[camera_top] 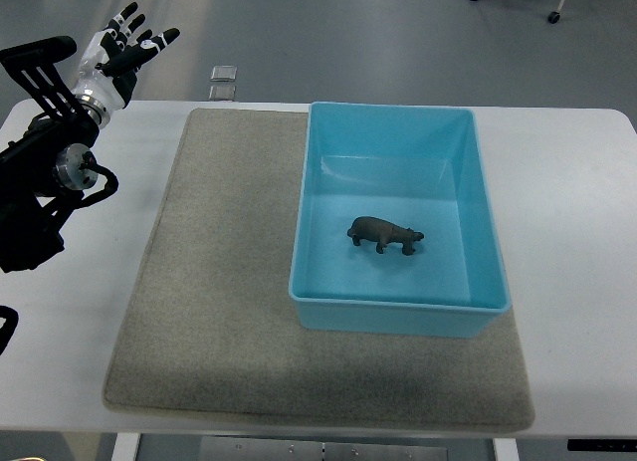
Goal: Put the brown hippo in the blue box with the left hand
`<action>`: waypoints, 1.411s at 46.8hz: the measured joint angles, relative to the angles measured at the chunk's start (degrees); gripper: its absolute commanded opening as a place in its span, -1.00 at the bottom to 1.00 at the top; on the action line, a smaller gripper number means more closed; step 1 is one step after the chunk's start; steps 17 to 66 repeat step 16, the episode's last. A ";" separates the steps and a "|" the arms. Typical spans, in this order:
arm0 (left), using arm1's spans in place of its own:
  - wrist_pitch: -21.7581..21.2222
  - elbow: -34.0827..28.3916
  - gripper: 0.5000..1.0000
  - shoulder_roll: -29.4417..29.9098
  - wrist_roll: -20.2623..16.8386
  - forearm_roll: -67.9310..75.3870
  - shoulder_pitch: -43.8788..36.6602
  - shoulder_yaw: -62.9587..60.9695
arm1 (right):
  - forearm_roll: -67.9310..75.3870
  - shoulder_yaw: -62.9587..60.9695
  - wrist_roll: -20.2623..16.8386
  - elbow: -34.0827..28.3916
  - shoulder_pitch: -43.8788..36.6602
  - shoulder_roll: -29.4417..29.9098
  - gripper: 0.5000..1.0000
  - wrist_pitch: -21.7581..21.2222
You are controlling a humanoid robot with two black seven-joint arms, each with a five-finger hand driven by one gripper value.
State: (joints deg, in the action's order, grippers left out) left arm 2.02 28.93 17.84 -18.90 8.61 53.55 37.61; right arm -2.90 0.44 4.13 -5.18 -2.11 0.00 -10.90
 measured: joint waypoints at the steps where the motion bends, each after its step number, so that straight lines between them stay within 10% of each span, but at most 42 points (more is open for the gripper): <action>1: 0.00 0.00 0.99 -0.01 0.00 0.00 0.05 0.00 | 0.00 0.00 0.00 0.00 0.00 0.00 0.74 0.00; 66: 0.01 -0.01 0.99 -0.09 0.00 0.01 0.10 0.00 | -0.06 -0.05 0.00 -0.11 0.03 0.00 0.74 -0.08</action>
